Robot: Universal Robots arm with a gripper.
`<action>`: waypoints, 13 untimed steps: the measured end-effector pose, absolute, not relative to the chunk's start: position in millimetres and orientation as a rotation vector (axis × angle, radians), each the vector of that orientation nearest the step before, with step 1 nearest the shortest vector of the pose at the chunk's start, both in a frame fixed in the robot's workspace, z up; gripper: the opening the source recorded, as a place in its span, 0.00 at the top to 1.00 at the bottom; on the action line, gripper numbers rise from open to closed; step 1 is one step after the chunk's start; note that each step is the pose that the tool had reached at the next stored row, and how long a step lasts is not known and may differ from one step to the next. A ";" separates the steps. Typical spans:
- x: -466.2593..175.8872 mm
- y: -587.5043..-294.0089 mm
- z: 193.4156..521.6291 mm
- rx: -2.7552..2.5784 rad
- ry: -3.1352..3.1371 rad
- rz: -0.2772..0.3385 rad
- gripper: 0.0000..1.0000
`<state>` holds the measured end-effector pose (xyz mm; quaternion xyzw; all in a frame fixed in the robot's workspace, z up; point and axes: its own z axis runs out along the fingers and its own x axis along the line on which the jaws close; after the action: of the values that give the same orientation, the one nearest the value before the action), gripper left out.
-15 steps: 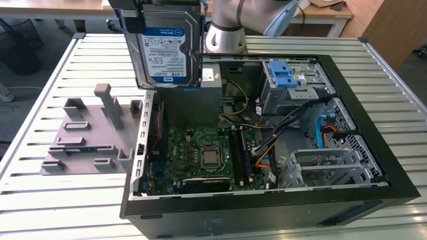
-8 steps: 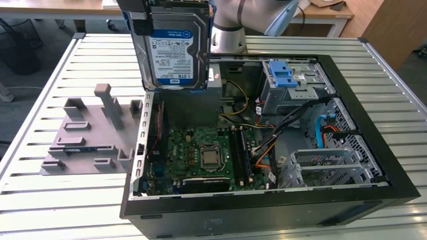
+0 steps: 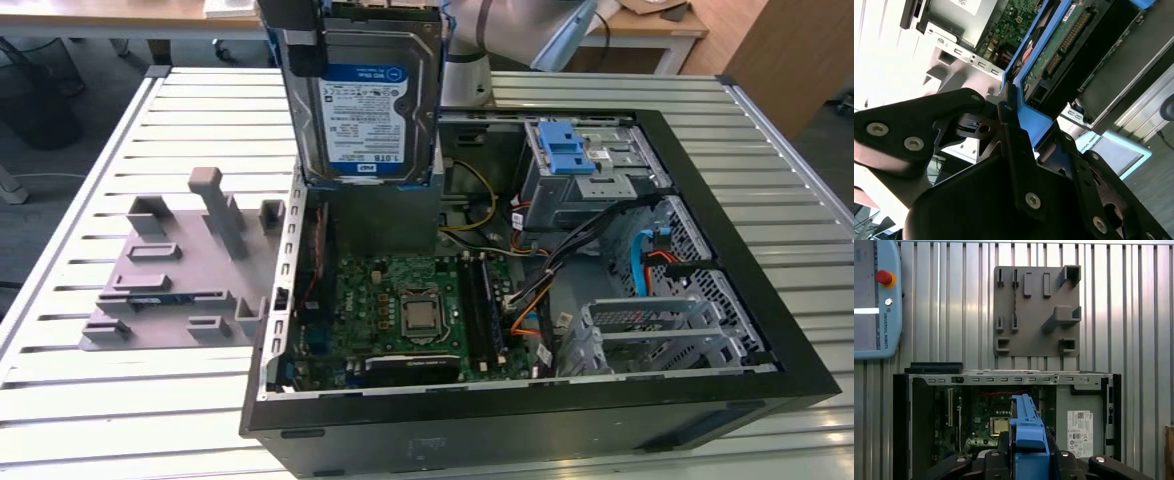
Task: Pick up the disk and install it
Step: 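Pick up the disk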
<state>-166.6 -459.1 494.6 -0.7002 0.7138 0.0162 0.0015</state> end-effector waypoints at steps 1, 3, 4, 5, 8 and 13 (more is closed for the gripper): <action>-164.8 -459.9 494.6 -2.198 2.240 0.051 0.64; -161.1 -461.6 494.6 -2.198 2.240 0.051 0.64; -159.4 -462.4 494.6 -2.198 2.240 0.051 0.64; -157.6 -463.3 494.6 -2.198 2.240 0.051 0.64; -152.4 -465.7 494.6 -2.198 2.240 0.051 0.64; -143.4 -469.7 494.6 -2.198 2.240 0.051 0.64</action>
<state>-143.4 -469.7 494.6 -0.7002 0.7138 0.0162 0.0015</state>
